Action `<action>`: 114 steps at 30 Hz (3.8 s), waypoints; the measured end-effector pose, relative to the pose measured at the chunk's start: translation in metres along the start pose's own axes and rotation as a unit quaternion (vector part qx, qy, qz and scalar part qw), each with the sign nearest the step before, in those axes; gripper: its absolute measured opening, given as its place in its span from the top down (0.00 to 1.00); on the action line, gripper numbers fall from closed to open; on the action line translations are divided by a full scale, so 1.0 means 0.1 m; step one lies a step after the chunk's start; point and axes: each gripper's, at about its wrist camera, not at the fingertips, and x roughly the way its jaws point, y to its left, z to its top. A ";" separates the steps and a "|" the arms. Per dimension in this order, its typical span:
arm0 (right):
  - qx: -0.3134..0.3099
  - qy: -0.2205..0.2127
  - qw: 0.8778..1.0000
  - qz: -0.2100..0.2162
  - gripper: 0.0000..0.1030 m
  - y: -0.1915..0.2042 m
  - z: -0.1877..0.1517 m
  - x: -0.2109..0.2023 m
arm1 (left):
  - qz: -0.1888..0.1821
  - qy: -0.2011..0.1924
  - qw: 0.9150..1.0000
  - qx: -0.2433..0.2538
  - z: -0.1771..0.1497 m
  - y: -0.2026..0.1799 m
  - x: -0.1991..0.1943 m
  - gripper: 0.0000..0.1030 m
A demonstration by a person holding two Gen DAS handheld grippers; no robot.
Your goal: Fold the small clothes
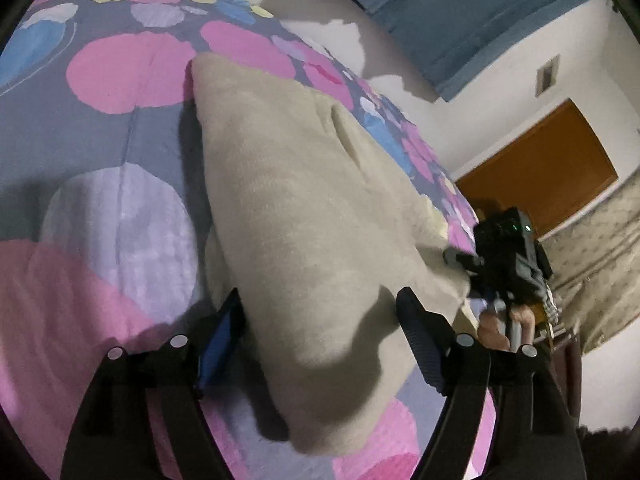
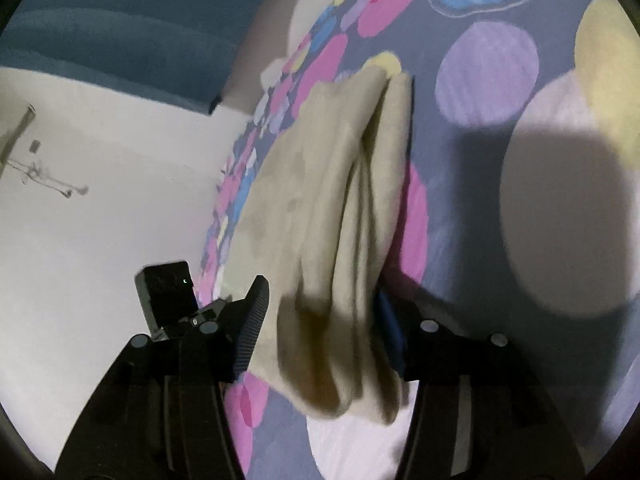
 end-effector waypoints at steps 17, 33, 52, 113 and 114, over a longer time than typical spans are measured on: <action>0.033 -0.003 0.999 0.029 0.80 0.07 -0.72 -0.28 | 0.016 0.003 0.999 -0.028 -0.47 -0.31 -0.22 0.71; 0.025 0.008 0.999 0.037 0.81 0.05 -0.89 -0.33 | 0.026 -0.009 0.999 -0.017 -0.88 -0.42 -0.33 0.70; 0.024 0.004 0.999 0.046 0.81 0.04 -0.76 -0.27 | 0.064 -0.023 0.998 0.013 -1.00 -0.49 -0.37 0.60; -0.148 -0.120 0.934 -0.304 0.22 0.84 -1.44 -0.79 | 0.340 -0.118 0.932 0.028 -1.45 -1.00 -0.92 0.17; -0.151 -0.125 0.930 -0.309 0.21 0.88 -1.46 -0.79 | 0.355 -0.125 0.926 0.026 -1.45 -1.01 -0.94 0.17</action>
